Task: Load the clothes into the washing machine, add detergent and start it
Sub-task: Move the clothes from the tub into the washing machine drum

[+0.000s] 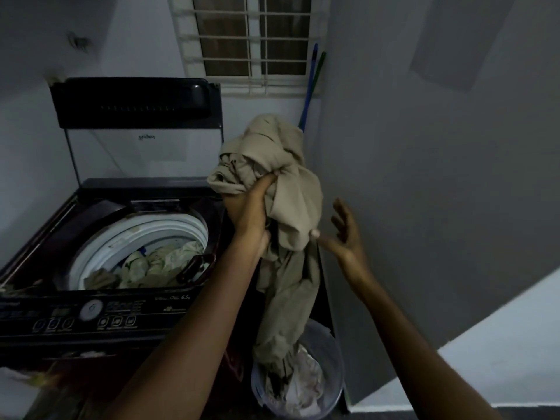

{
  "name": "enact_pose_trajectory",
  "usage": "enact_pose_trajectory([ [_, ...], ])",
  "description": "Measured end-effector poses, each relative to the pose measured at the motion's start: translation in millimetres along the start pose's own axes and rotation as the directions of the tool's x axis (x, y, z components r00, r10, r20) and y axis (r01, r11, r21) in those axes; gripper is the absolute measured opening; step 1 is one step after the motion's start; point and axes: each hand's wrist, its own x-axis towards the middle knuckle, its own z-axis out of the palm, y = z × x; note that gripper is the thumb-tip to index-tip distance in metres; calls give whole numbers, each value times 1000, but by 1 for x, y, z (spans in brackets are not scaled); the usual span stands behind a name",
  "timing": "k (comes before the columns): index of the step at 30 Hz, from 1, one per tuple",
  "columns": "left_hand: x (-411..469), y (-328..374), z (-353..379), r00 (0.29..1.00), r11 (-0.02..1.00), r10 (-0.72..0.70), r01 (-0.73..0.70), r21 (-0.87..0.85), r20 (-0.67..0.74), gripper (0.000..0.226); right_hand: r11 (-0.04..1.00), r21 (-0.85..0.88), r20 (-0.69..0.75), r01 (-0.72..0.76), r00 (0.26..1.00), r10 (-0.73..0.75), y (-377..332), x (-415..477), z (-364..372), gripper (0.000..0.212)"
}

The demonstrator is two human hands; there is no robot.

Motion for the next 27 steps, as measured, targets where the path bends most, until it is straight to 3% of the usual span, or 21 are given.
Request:
enact_pose_trajectory([
  [2, -8, 3, 10, 1000, 995, -3, 5, -100, 27, 53, 994, -69, 138, -88, 986, 97, 31, -10, 12, 118],
  [3, -14, 2, 16, 999, 989, -7, 13, -150, 39, 45, 988, -97, 199, -121, 970, 138, 45, -13, 22, 118],
  [5, -21, -1, 25, 1000, 986, -9, 13, -164, 25, 37, 970, -128, 169, -208, 959, 228, 72, -13, 39, 89],
  [7, -10, -4, 20, 998, 998, 19, -16, -68, 52, 45, 940, -170, 46, -297, 950, 308, 76, -9, 39, 43],
  [9, 6, 4, 2, 997, 996, 46, -51, 75, 69, 61, 905, -224, -41, -361, 932, 361, 69, -7, 19, 10],
  [11, 26, 9, -25, 981, 936, 194, -175, 305, -32, 85, 900, -183, -127, -396, 917, 378, 49, -6, -9, 16],
  [13, 26, 18, -44, 949, 821, 314, -259, 510, -24, 94, 901, -144, -213, -409, 902, 376, 30, -1, -30, 23],
  [18, 10, 7, -52, 950, 574, 280, -279, 770, 136, 104, 959, -65, -369, -276, 899, 234, -21, 34, -36, 29],
  [21, 4, -16, -37, 955, 570, 223, -291, 768, 196, 112, 980, 21, -435, -199, 881, 188, -46, 44, -10, 19],
  [23, 4, -23, -29, 965, 632, 195, -262, 729, 178, 115, 984, 10, -315, -175, 934, 169, -60, 46, 6, 15],
  [27, 17, -13, -30, 962, 775, 188, -269, 572, 198, 106, 979, 116, 56, -165, 986, 160, -72, 49, 3, 31],
])
